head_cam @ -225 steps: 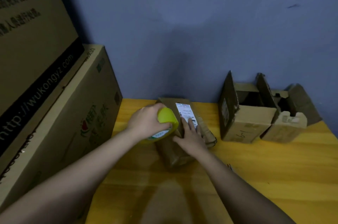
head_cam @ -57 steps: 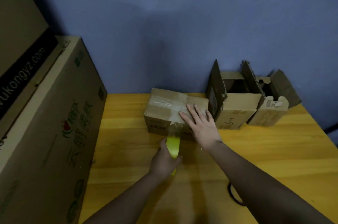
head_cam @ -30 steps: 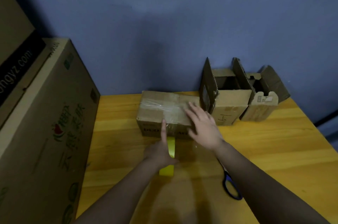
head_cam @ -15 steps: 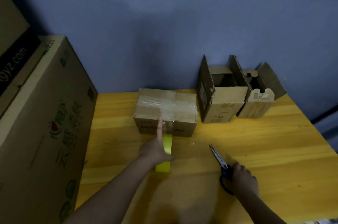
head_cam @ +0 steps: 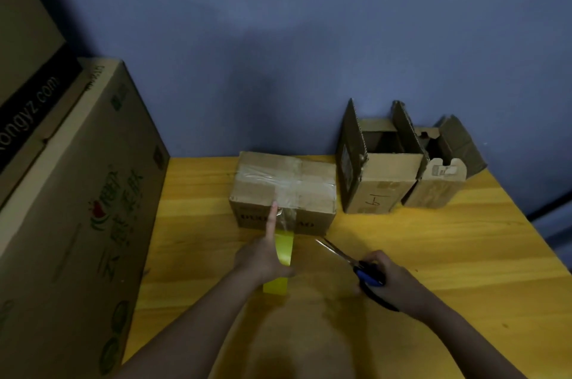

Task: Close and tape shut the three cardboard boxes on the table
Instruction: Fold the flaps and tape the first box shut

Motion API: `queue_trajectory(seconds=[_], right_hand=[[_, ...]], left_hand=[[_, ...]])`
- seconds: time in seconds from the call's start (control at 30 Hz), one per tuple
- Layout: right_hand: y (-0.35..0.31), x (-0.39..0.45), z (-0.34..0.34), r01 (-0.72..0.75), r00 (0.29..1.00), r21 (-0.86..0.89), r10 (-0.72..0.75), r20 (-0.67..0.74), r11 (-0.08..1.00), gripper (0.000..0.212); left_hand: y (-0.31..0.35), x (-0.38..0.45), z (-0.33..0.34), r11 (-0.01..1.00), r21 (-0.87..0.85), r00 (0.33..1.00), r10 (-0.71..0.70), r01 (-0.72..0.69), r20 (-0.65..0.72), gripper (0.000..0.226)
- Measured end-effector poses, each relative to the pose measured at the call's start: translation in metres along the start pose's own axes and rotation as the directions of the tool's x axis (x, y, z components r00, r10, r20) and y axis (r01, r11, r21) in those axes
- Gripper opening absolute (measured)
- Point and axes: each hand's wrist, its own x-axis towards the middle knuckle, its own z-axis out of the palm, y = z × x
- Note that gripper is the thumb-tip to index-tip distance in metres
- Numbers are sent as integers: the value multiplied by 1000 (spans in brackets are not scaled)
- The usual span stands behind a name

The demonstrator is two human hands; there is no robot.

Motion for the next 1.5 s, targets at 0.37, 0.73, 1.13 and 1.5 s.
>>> queue_trajectory(seconds=[0.37,0.73,1.13,1.5], right_hand=[[-57,37,-9,214,973,-225,-187,138,950,58],[-71,66,-6,246,965,-256,-210,160,935,56],[-82,75,-17,253,967,-376,-227,113,891,48],[-79,76,-12,295,955,-531,-264,135,794,48]], left_hand=[[0,-1,2,1000,-5,1000,2,-2,0,143],[0,0,4,1000,3,1000,-16,16,1,145],[0,1,3,1000,-16,1000,-17,17,0,145],[-7,-9,11,995,-92,991,-43,31,-123,142]])
